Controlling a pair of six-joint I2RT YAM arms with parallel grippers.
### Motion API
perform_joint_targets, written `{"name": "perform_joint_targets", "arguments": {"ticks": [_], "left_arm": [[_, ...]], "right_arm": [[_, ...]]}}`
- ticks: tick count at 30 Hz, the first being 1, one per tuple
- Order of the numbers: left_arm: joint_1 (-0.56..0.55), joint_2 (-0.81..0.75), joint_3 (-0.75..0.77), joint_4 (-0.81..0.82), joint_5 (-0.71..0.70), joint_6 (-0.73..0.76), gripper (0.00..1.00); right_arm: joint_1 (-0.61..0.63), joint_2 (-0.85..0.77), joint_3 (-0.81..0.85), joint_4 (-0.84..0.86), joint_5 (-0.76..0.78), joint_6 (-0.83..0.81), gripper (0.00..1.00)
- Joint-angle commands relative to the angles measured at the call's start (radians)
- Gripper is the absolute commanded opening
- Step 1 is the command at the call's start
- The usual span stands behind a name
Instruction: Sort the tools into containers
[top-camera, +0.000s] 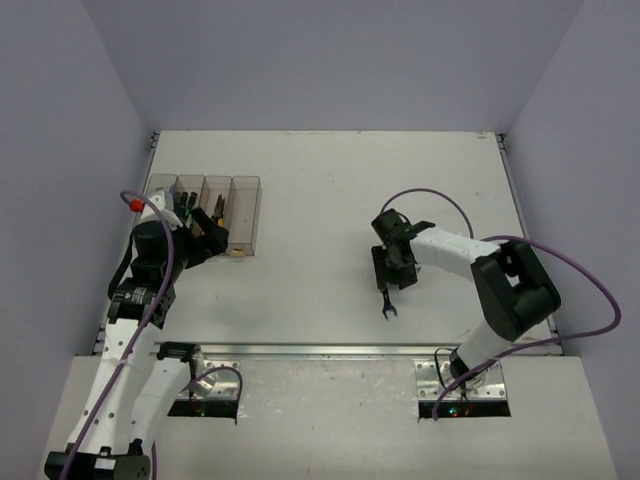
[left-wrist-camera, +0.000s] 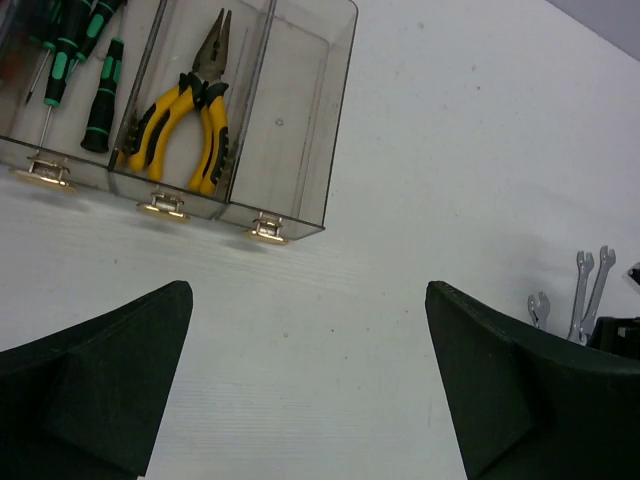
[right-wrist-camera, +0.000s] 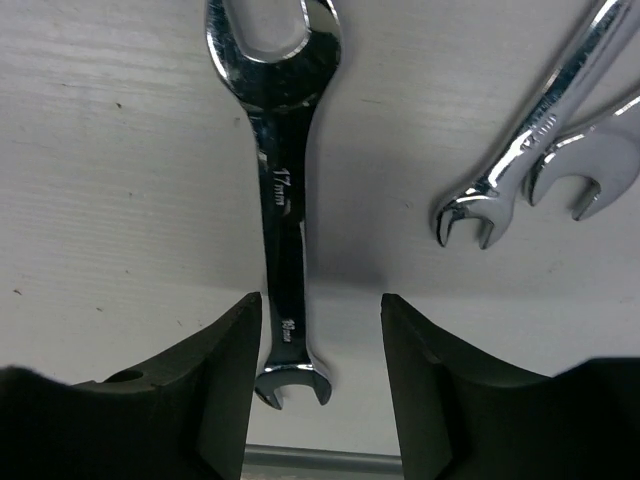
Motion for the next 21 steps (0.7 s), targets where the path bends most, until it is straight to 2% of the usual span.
{"name": "perform_joint_targets", "arguments": {"ticks": [1,6,15,19,21], "left_arm": [[0.004,-0.047,-0.001,0.107,0.121,0.02,1.0],[-0.004,-0.054,-0.008,0.101,0.131,0.016,1.0],[-0.046,-0.083,-0.019,0.106,0.128,0.01,1.0],[-0.07,-0.085,-0.025,0.114,0.146,0.003,1.0],[-0.081,-0.075,-0.036,0.131,0.178,-0.006,1.0]], "right_arm": [[0.042,0.057,0.081,-0.005,0.041,0.031,0.51],[0.051,0.125,0.096,-0.007,0.051,0.047,0.44],[0.042,0.193,0.062,0.013,0.007,0.05,0.2],[0.042,0.203,0.092,0.004,-0.025,0.022,0.02],[0.046,0.185,0.106,-0.006,-0.031,0.021,0.0]]}}
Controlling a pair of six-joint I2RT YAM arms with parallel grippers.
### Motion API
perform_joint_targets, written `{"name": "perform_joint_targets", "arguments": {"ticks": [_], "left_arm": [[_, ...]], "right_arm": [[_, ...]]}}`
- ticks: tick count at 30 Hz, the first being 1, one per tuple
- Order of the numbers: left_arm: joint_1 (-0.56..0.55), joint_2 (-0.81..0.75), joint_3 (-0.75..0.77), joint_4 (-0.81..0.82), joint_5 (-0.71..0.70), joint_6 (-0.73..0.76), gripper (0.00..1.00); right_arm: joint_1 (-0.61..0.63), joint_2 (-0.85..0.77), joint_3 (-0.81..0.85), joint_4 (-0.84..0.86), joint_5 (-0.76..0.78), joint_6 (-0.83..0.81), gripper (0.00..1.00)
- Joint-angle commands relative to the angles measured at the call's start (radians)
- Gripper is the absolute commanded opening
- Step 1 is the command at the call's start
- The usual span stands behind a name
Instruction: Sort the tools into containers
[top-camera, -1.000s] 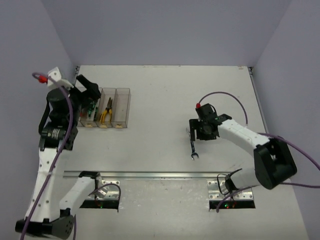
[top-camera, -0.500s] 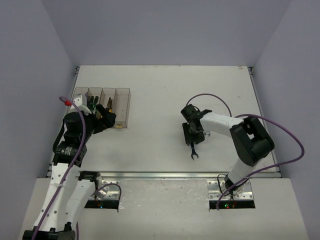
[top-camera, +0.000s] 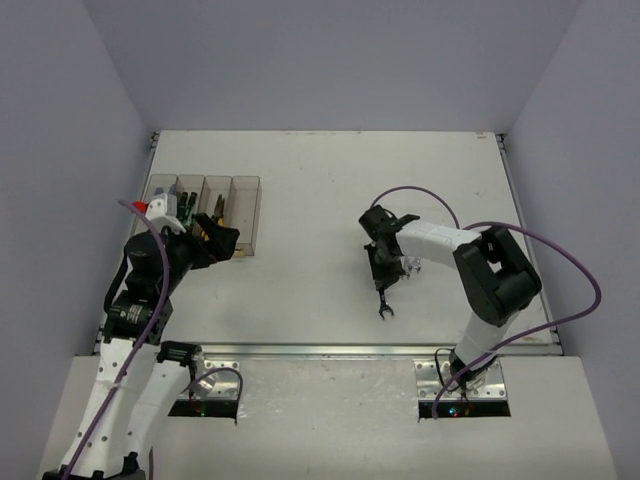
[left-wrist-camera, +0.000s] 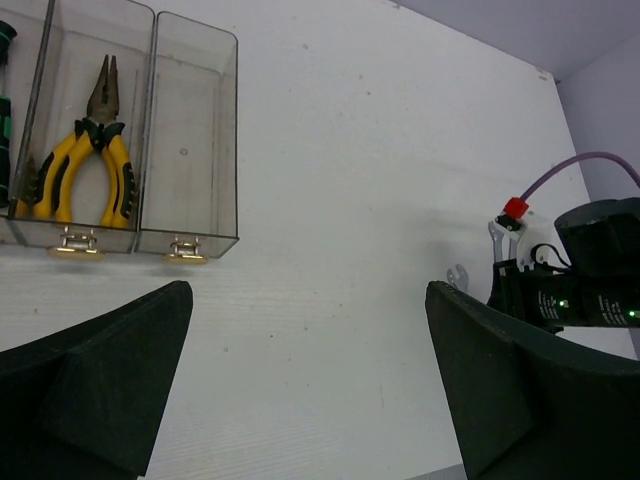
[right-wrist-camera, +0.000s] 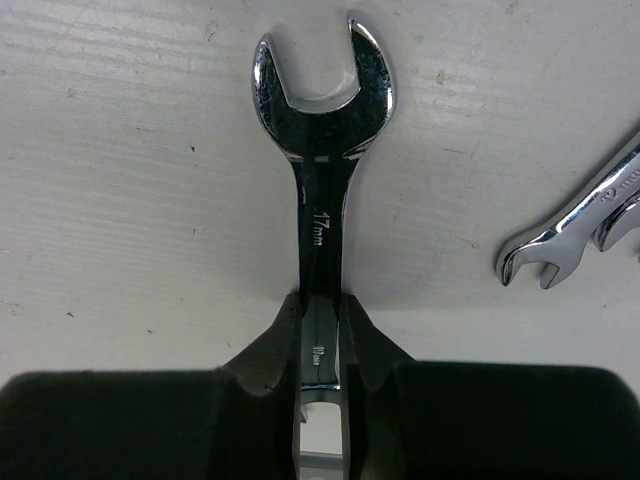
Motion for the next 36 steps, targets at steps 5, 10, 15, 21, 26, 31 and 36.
{"name": "perform_joint_targets", "arguments": {"ticks": [5,10,15,21,26,31,36], "left_arm": [[-0.027,0.154,-0.12,0.213,0.296,-0.152,1.0],[-0.17,0.245,-0.292,0.55,0.241,-0.347,1.0],[-0.38,0.368,-0.339,0.803,0.13,-0.462,1.0],[-0.552,0.556,-0.343,1.16,0.059,-0.546,1.0],[-0.591,0.675,-0.28,1.265,0.008,-0.552,0.92],[-0.597,0.768,-0.225,1.264,-0.005,-0.55,0.8],[-0.597,0.789,-0.206,1.264,-0.02,-0.535,0.68]], "right_arm": [[0.001,-0.083,0.017,0.007,-0.036,-0.001,0.0],[0.001,-0.194,-0.005,0.064,-0.112,-0.021,0.0],[0.009,-0.263,-0.042,0.13,-0.187,-0.026,0.0],[0.073,-0.355,-0.04,0.194,-0.255,-0.023,0.0],[0.128,-0.435,-0.044,0.261,-0.308,-0.015,0.0],[0.182,-0.468,-0.026,0.276,-0.341,-0.03,0.0],[0.212,-0.476,-0.003,0.272,-0.361,-0.039,0.0]]}}
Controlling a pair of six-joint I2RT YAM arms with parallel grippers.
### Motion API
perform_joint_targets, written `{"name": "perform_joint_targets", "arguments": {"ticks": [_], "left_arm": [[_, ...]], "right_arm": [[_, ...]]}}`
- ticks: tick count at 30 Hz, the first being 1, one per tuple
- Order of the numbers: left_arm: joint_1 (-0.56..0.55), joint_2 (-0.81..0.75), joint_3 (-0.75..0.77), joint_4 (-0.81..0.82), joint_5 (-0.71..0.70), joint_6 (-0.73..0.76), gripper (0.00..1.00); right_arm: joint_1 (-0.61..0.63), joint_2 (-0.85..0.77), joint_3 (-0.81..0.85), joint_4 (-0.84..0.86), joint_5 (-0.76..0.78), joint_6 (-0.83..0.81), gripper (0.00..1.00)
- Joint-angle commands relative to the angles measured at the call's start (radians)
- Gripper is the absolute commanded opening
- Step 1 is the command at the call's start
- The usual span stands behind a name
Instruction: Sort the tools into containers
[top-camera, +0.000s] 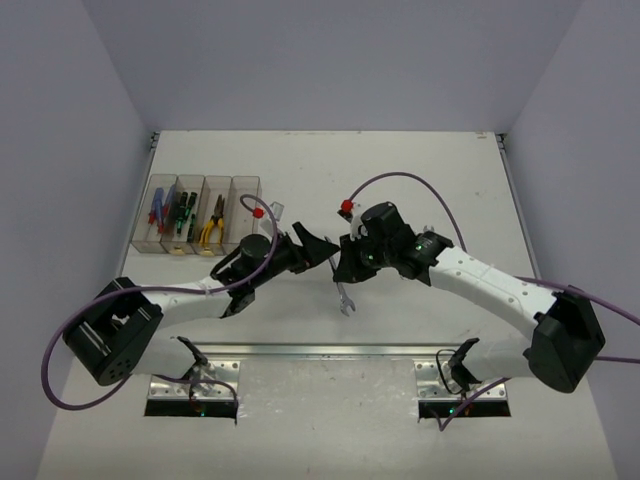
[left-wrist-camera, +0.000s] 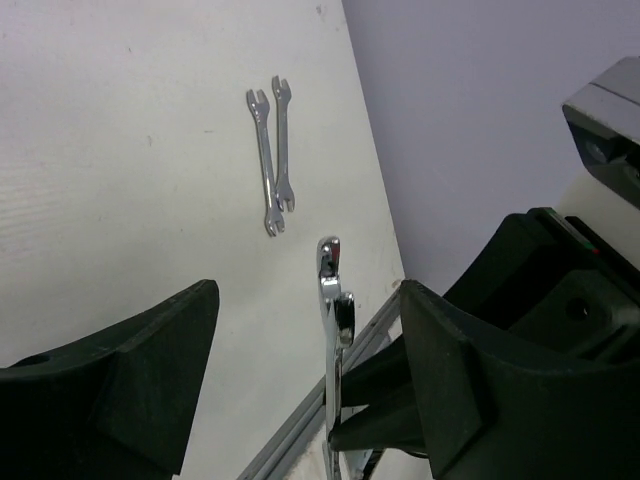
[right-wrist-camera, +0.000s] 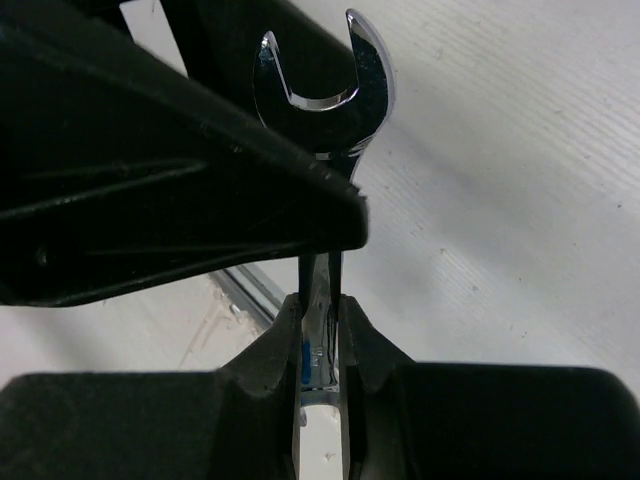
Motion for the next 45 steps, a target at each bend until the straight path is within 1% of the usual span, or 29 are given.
{"name": "perform_joint_targets", "arguments": {"ticks": [1,6,8,9,11,12,14,15,16,18,19,20,21,22,23,25,29,30,32,34,36,40,42,43,44,45], "left_arm": [[-0.008,0.009,0.045,0.086,-0.028,0.013,0.63],[-0.01,0.035,0.064,0.081,0.004,0.007,0.21],[-0.014,0.039,0.064,0.083,0.017,0.004,0.06],[-0.016,0.039,0.063,0.083,0.022,0.003,0.01],[-0.017,0.036,0.066,0.08,0.038,0.015,0.0],[-0.017,0.031,0.075,0.071,0.039,0.033,0.0],[0.002,0.002,0.161,-0.097,-0.006,0.136,0.0],[0.009,-0.011,0.205,-0.181,-0.029,0.189,0.0],[0.02,-0.017,0.26,-0.274,-0.06,0.25,0.0],[0.097,-0.017,0.437,-0.546,-0.177,0.423,0.0],[0.134,-0.008,0.442,-0.554,-0.18,0.428,0.0],[0.174,0.018,0.526,-0.652,-0.184,0.503,0.0],[0.22,0.02,0.58,-0.715,-0.185,0.535,0.0],[0.302,0.063,0.642,-0.797,-0.191,0.562,0.0],[0.343,0.122,0.758,-0.921,-0.204,0.594,0.0],[0.454,0.211,0.926,-1.067,-0.231,0.656,0.0],[0.517,0.418,1.227,-1.329,-0.406,0.807,0.0],[0.522,0.476,1.298,-1.364,-0.443,0.827,0.0],[0.522,0.57,1.393,-1.399,-0.499,0.884,0.0],[0.523,0.619,1.429,-1.43,-0.504,0.897,0.0],[0.523,0.652,1.429,-1.432,-0.502,0.895,0.0],[0.523,0.671,1.335,-1.382,-0.491,0.878,0.0],[0.523,0.68,1.289,-1.373,-0.46,0.858,0.0],[0.523,0.686,1.278,-1.372,-0.45,0.848,0.03],[0.523,0.686,1.271,-1.371,-0.441,0.832,0.12],[0.523,0.683,1.265,-1.368,-0.43,0.814,0.25]], "right_arm": [[0.024,-0.029,0.055,0.062,-0.04,-0.014,0.0],[0.031,-0.036,0.059,0.084,-0.025,0.002,0.0],[0.031,-0.035,0.067,0.085,-0.004,0.006,0.0],[0.031,-0.035,0.071,0.085,0.005,0.006,0.0],[0.031,-0.035,0.078,0.084,0.022,0.011,0.02],[0.031,-0.037,0.079,0.078,0.035,0.01,0.15],[0.031,-0.066,0.067,0.043,0.105,0.008,0.76],[0.03,-0.082,0.06,0.026,0.139,0.007,0.98],[0.027,-0.104,0.05,0.007,0.174,0.002,0.99],[-0.006,-0.163,0.022,-0.08,0.249,-0.009,0.99],[-0.008,-0.187,0.021,-0.083,0.275,-0.007,0.99],[-0.051,-0.238,0.0,-0.116,0.292,-0.009,0.99],[-0.082,-0.242,-0.013,-0.129,0.293,-0.012,0.99],[-0.118,-0.292,-0.028,-0.137,0.277,-0.013,0.99],[-0.184,-0.316,-0.051,-0.146,0.248,-0.02,0.99],[-0.256,-0.36,-0.076,-0.16,0.215,-0.045,0.99],[-0.282,-0.355,-0.09,-0.187,0.223,-0.079,0.99],[-0.282,-0.354,-0.092,-0.189,0.216,-0.077,0.99],[-0.284,-0.35,-0.096,-0.184,0.204,-0.082,0.99],[-0.284,-0.341,-0.093,-0.183,0.214,-0.084,0.99],[-0.284,-0.333,-0.09,-0.183,0.215,-0.085,0.99],[-0.285,-0.324,-0.094,-0.171,0.211,-0.084,0.99],[-0.284,-0.317,-0.094,-0.17,0.207,-0.084,0.99],[-0.285,-0.31,-0.094,-0.169,0.207,-0.083,0.99],[-0.285,-0.305,-0.093,-0.17,0.207,-0.082,0.99],[-0.284,-0.3,-0.092,-0.17,0.208,-0.081,0.99]]}}
